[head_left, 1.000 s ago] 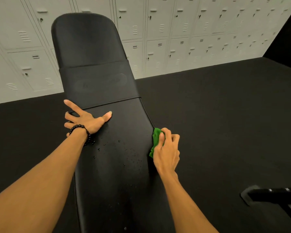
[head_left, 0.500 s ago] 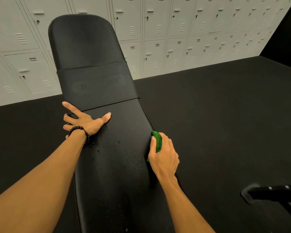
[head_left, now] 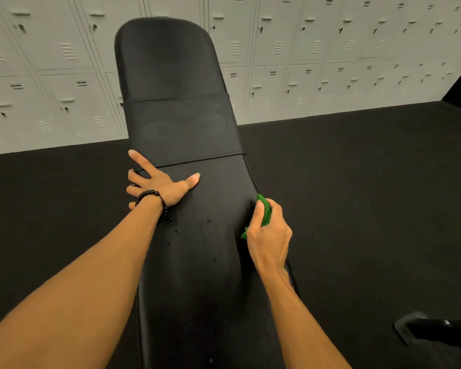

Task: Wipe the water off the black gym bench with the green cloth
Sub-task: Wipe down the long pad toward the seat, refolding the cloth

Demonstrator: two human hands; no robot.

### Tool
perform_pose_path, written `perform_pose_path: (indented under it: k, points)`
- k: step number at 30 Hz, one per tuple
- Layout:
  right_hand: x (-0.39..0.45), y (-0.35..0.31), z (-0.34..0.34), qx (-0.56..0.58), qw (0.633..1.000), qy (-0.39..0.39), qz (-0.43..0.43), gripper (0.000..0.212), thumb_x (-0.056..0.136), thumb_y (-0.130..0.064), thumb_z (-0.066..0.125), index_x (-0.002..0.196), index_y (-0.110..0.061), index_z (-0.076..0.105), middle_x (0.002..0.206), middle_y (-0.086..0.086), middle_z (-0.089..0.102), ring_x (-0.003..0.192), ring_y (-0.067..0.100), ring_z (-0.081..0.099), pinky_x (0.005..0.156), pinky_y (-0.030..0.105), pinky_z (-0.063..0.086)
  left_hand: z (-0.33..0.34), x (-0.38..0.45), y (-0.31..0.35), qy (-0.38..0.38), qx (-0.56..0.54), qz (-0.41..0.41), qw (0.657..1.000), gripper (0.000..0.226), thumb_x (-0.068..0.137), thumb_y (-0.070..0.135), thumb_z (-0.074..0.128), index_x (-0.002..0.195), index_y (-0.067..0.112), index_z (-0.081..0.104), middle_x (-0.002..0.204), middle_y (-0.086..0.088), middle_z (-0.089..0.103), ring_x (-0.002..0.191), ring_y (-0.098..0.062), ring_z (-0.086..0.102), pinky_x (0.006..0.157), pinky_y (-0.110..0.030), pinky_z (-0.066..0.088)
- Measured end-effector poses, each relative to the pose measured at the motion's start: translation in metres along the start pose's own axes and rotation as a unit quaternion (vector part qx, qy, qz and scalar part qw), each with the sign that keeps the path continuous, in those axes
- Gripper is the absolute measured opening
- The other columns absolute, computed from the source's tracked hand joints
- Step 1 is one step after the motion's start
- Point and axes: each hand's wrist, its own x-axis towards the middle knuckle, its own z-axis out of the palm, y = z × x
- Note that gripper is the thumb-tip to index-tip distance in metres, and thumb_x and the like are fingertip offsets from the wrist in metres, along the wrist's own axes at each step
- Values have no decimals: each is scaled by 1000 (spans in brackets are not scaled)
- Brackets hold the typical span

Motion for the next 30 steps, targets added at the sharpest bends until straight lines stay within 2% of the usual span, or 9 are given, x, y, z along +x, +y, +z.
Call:
perform_pose_path:
  k: [3, 5, 7, 10, 16, 20, 23, 28, 30]
  points:
    - [-9, -18, 14, -39, 995, -36, -80, 18, 101, -33, 53, 111, -21, 62, 84, -15, 64, 69, 2, 60, 64, 6, 43, -2, 0, 0, -7, 4, -5, 1000, 148, 59, 82, 69, 139, 29, -45, 160, -18, -9, 141, -44, 14, 113, -58, 24]
    - [-12, -28, 24, -67, 988, -70, -116, 23, 101, -37, 51, 114, -22, 62, 87, -11, 67, 70, 8, 63, 61, 12, 45, -2, -3, 3, -13, 6, -5, 1000, 147, 60, 82, 68, 138, 29, -45, 160, -18, -10, 141, -44, 14, 113, -57, 24]
    - [-10, -33, 34, -116, 971, -112, -175, 33, 102, -47, 41, 116, -24, 60, 88, -9, 69, 68, 15, 66, 56, 29, 51, -5, -6, 2, -17, 4, -5, 1000, 147, 61, 82, 67, 138, 29, -46, 160, -18, -10, 140, -44, 15, 113, -56, 25]
    - [6, -41, 46, -143, 954, -138, -224, 39, 102, -52, 32, 116, -26, 57, 87, -8, 67, 66, 20, 66, 52, 37, 50, -7, -7, 1, -20, -13, 0, 1000, 144, 63, 82, 65, 138, 29, -45, 160, -18, -10, 141, -44, 14, 113, -56, 24]
    - [15, -55, 69, -140, 922, -166, -321, 38, 101, -50, 35, 115, -24, 59, 87, -3, 70, 61, 29, 67, 44, 39, 50, -16, 8, -11, -57, -183, 13, 981, 114, 75, 81, 51, 149, 40, -25, 163, -9, -7, 147, -41, 9, 119, -53, 13]
    - [9, -66, 80, -144, 902, -176, -366, 34, 101, -47, 44, 115, -20, 61, 85, -1, 69, 58, 30, 66, 42, 38, 50, -21, 9, -44, -36, -338, 54, 939, 92, 83, 70, 51, 156, 37, 6, 164, 0, 12, 150, -21, 14, 121, -45, 16]
    - [4, -60, 71, -177, 863, -176, -440, 36, 96, -47, 55, 119, -20, 63, 84, -1, 67, 58, 27, 66, 40, 33, 45, -16, -4, -71, -41, -331, 73, 940, 80, 91, 59, 54, 155, 38, 10, 162, 3, 20, 149, -15, 17, 121, -42, 20]
    - [37, -69, 79, -214, 882, -137, -396, 45, 97, -52, 53, 131, -23, 57, 94, 3, 57, 79, 25, 57, 50, 35, 45, -9, -24, -89, -107, -294, 120, 942, 64, 100, 55, 38, 154, 45, 4, 162, 8, 17, 149, -13, 16, 114, -27, 17]
    - [22, -71, 84, -223, 831, -173, -479, 46, 97, -53, 50, 132, -25, 57, 93, 4, 55, 82, 27, 50, 57, 37, 43, -10, -25, -90, -118, -305, 117, 938, 59, 101, 58, 27, 153, 46, 1, 164, 5, 11, 151, -15, 7, 119, -35, 9]
